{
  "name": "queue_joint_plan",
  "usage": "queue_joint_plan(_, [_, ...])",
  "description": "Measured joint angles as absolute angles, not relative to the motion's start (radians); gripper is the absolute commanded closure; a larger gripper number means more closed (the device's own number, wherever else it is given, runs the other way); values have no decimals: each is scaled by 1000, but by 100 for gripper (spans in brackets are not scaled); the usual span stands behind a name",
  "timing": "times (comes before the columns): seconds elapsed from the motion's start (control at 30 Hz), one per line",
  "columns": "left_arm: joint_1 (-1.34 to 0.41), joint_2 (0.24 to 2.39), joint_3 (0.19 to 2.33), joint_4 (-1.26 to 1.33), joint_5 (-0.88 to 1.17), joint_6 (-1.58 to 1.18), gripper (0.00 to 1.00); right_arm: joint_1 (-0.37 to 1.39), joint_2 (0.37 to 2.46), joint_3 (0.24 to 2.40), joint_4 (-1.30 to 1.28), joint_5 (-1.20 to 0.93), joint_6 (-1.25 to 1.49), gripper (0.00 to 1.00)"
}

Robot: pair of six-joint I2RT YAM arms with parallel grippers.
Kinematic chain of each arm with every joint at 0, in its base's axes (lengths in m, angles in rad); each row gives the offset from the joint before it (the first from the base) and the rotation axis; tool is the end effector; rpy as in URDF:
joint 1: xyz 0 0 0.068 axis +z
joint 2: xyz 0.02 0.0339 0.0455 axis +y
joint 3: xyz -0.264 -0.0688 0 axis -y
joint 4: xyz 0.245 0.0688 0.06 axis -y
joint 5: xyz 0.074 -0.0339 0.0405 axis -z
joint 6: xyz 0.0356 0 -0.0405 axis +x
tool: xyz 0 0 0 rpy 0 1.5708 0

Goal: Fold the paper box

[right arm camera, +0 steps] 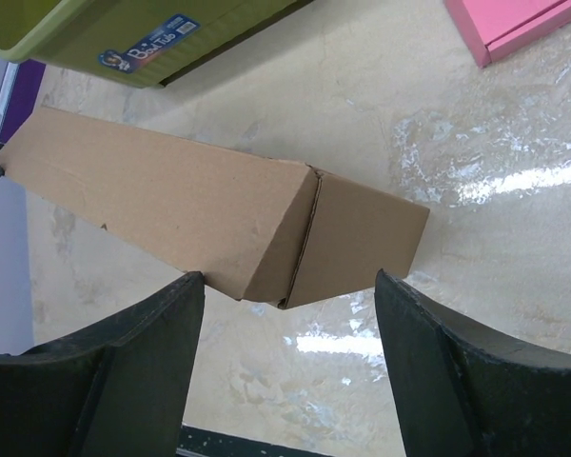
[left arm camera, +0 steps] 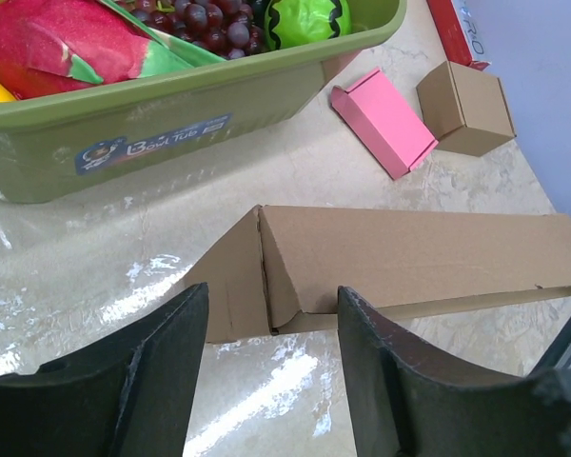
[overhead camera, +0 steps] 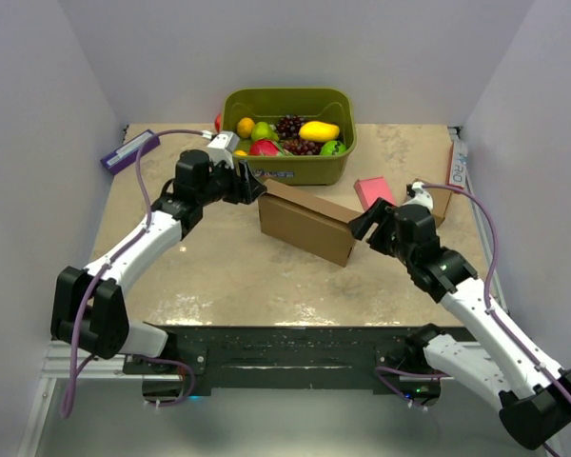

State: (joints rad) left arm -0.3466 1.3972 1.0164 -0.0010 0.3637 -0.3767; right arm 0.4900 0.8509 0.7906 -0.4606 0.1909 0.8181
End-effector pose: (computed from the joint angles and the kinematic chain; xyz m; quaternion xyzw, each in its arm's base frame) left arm 0.3001 -0.1219 0.2982 0.0890 0.8162 -0.3350 0.4622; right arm 0.1696 0.0828 0.3029 0.1878 0.8420 0.2381 0.4461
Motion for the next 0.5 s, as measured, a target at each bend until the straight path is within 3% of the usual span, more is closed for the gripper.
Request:
queue_joint_plan(0.2, [-347,1411,1023,-3,364,-385,46,491,864,777,-430,188,819,41])
queue_joint_plan(0.5, [-347,1437,1044,-18,363,-386,51,491,873,746,-382,168,820,48])
